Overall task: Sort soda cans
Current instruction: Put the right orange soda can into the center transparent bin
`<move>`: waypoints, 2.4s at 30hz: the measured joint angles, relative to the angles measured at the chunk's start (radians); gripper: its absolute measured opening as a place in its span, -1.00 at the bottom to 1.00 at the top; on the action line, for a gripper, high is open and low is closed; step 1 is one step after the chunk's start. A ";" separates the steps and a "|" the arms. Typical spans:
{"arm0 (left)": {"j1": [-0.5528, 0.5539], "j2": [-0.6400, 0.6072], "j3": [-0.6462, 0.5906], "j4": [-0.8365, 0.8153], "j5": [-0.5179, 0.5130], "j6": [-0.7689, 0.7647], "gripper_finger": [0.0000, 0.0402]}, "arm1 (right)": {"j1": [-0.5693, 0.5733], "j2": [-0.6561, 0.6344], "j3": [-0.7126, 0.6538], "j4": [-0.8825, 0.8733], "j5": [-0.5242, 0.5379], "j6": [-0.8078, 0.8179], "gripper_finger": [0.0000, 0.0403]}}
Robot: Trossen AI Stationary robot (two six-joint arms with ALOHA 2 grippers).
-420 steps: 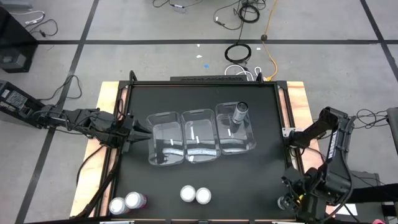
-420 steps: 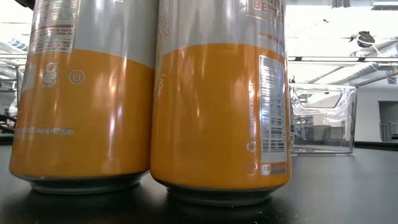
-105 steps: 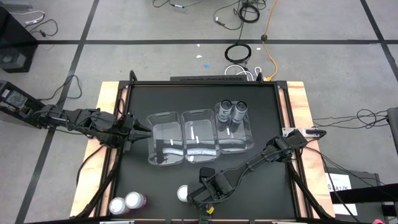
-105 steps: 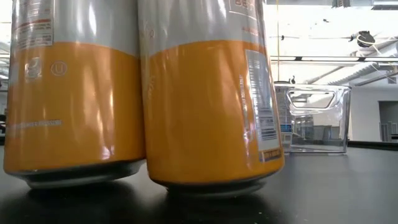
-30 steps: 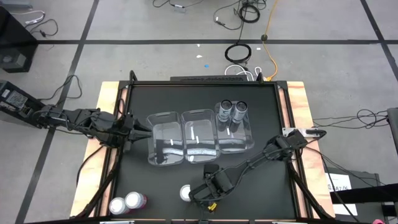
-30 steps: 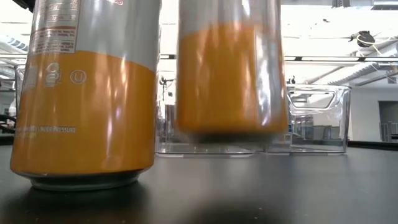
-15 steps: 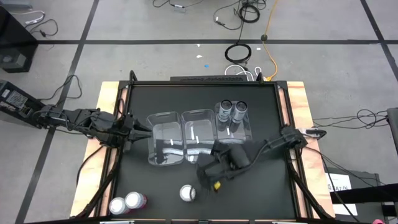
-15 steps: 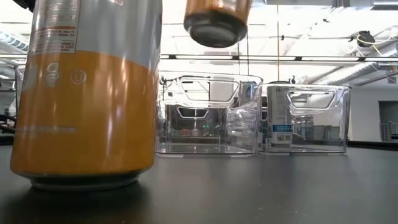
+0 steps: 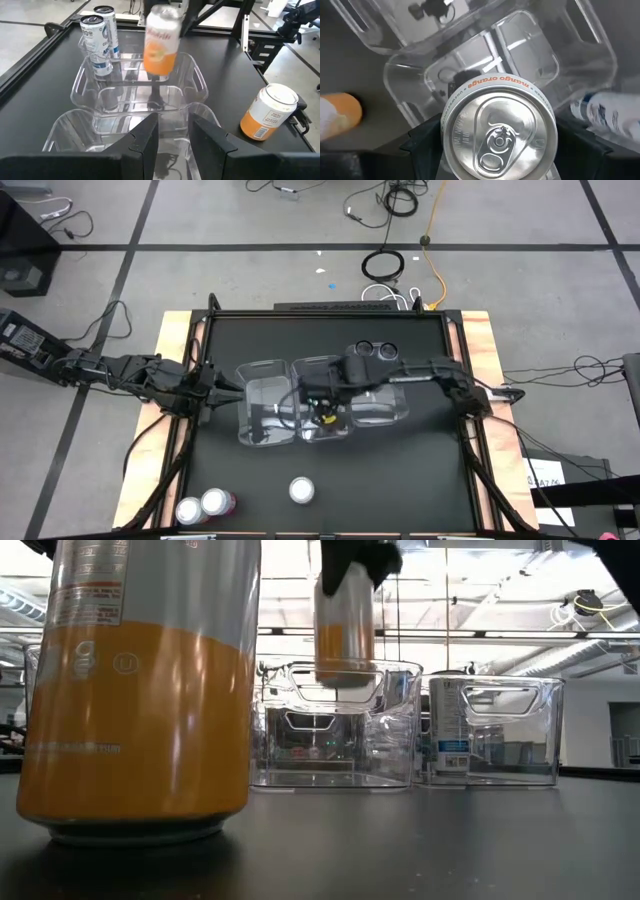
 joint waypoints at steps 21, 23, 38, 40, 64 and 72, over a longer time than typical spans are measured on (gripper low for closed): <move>0.000 0.000 0.000 0.000 0.000 -0.001 -0.42 | -0.240 0.013 -0.263 0.229 -0.120 -0.418 0.44; 0.000 0.000 0.000 0.000 0.000 -0.001 -0.42 | -0.252 0.013 -0.302 0.251 -0.123 -0.435 0.44; 0.000 0.000 0.000 0.005 0.000 -0.002 -0.42 | -0.312 0.008 -0.360 0.354 -0.158 -0.522 0.43; 0.000 0.000 0.000 0.005 0.000 -0.002 -0.42 | -0.319 0.008 -0.360 0.351 -0.174 -0.527 0.43; 0.000 0.000 0.000 0.004 0.000 -0.028 -0.42 | -0.310 -0.159 -0.582 0.534 -0.202 -0.485 0.43; 0.000 0.000 0.000 0.005 -0.010 -0.027 -0.42 | -0.329 -0.266 -0.682 0.642 -0.194 -0.476 0.43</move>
